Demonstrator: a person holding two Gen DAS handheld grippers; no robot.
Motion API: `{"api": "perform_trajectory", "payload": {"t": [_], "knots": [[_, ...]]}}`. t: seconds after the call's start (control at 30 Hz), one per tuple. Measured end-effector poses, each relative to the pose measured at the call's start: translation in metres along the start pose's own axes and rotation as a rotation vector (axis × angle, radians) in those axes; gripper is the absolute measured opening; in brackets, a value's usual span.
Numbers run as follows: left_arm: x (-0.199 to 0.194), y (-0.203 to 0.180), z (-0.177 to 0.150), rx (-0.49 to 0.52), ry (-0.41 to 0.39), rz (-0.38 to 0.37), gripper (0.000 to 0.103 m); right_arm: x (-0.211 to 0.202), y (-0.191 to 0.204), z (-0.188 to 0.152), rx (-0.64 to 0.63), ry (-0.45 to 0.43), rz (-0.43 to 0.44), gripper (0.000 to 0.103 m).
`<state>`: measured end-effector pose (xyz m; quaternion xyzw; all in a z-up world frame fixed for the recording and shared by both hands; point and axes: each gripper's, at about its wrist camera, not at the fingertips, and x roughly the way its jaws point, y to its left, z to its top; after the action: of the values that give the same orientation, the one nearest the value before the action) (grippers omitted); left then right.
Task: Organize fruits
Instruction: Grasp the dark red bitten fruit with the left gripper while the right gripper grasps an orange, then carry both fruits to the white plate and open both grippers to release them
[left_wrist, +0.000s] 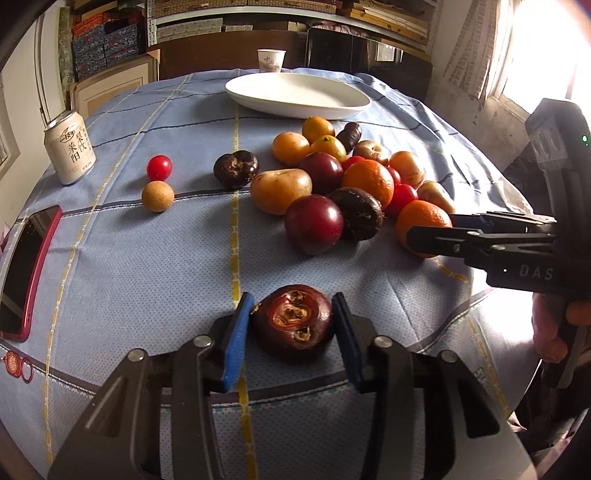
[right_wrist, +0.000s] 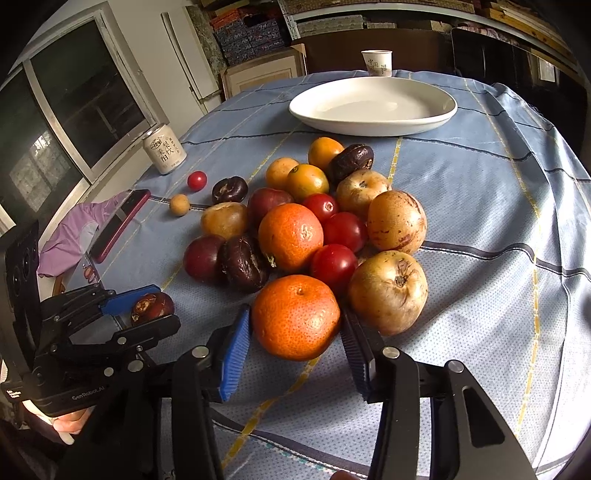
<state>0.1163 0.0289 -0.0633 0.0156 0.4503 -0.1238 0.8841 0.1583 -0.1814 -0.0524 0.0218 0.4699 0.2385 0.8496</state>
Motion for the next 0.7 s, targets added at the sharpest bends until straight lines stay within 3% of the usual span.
{"api": "perform_trajectory", "payload": {"t": [0.37,0.47,0.7], "knots": [[-0.014,0.007,0.024,0.000,-0.006,-0.096,0.042,-0.018,-0.004,0.012,-0.012,-0.008,0.080,0.048],[-0.023,0.007,0.050,0.034,-0.040,-0.129,0.042,-0.029,-0.007,0.030,-0.023,-0.046,0.108,0.048],[-0.012,0.011,0.139,0.080,-0.120,-0.098,0.042,-0.028,-0.035,0.094,-0.007,-0.165,0.028,0.048]]}}
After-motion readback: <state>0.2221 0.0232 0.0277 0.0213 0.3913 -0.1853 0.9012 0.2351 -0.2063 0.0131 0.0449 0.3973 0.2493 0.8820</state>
